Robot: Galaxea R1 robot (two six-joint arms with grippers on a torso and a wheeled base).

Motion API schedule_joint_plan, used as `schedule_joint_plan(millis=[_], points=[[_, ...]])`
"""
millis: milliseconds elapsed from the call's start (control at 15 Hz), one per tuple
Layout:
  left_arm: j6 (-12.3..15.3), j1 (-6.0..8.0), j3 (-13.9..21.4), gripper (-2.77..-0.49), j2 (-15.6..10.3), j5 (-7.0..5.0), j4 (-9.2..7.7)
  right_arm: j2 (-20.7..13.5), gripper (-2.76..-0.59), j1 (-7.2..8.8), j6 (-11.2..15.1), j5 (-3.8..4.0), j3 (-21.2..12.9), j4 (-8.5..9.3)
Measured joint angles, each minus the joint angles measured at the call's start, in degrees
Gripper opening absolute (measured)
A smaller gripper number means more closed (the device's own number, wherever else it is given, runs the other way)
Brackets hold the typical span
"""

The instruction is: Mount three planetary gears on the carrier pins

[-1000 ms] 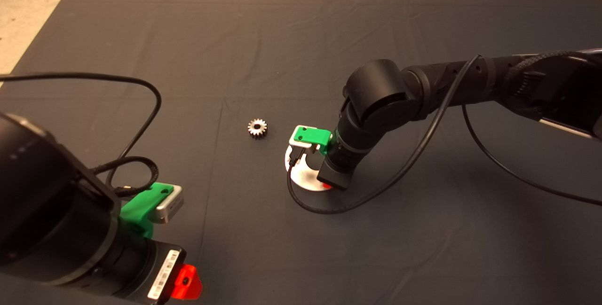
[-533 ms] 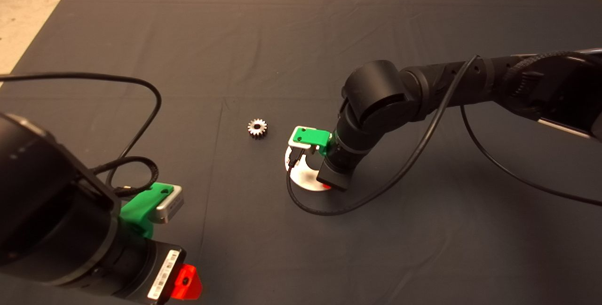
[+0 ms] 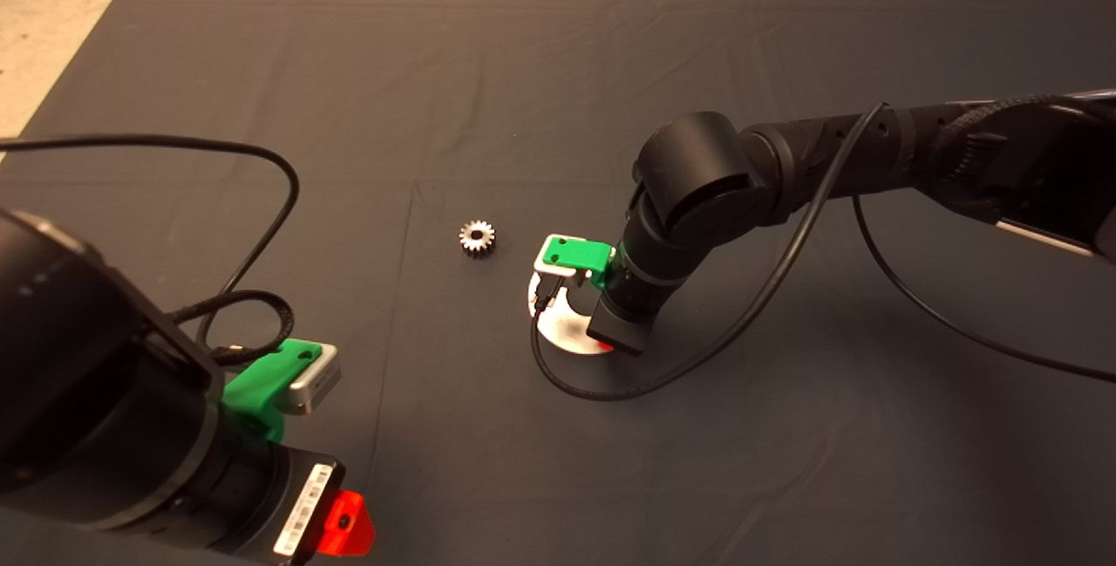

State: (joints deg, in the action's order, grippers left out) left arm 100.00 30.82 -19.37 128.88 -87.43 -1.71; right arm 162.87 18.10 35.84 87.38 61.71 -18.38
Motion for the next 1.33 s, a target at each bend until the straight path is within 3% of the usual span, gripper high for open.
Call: schedule_joint_plan(millis=[600, 933, 1333], points=[[0.0, 0.00, 0.0, -0.51, 0.0, 0.00, 0.00, -0.1, -2.31, 0.08, 0.0, -0.07, 0.0, 0.00], [0.0, 0.00, 0.0, -0.51, 0.0, 0.00, 0.00, -0.5, -2.31, 0.22, 0.0, 0.36, 0.0, 0.00], [0.0, 0.00, 0.0, -0.51, 0.0, -0.02, 0.00, -0.2, -2.31, 1.57, 0.0, 0.32, 0.0, 0.00]])
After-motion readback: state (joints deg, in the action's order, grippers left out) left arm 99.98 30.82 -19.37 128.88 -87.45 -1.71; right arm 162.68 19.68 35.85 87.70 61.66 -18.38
